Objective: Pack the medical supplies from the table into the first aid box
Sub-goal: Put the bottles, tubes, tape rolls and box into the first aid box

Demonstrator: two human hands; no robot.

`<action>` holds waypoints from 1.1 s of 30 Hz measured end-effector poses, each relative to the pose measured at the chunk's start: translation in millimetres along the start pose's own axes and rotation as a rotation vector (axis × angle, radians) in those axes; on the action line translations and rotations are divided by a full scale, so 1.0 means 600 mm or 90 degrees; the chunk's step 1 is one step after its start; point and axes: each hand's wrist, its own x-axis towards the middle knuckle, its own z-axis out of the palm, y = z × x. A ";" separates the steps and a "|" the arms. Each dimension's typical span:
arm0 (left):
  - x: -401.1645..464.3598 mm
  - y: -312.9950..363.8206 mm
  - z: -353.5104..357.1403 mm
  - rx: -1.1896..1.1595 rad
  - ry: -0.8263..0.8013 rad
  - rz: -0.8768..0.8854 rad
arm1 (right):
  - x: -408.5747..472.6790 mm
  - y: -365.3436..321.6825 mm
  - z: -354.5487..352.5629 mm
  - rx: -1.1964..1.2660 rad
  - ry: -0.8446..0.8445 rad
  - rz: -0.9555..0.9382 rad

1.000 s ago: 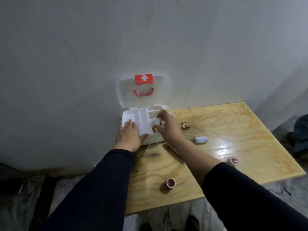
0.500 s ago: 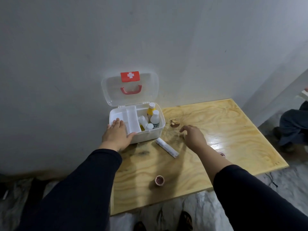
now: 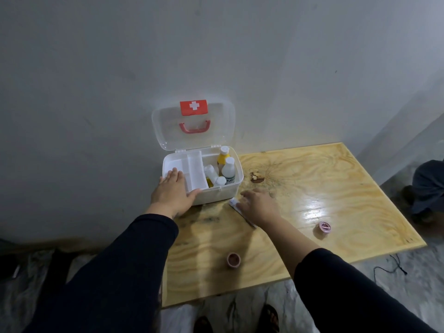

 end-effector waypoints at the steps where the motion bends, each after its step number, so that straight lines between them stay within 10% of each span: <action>1: 0.000 0.000 0.000 -0.002 0.001 0.001 | -0.003 -0.007 0.003 -0.026 -0.021 -0.005; 17: -0.004 -0.002 -0.011 -0.033 -0.004 0.012 | 0.028 -0.058 -0.158 0.227 0.166 0.141; 33: 0.002 -0.027 0.001 -0.313 0.067 -0.081 | 0.096 -0.253 -0.105 0.067 -0.020 0.061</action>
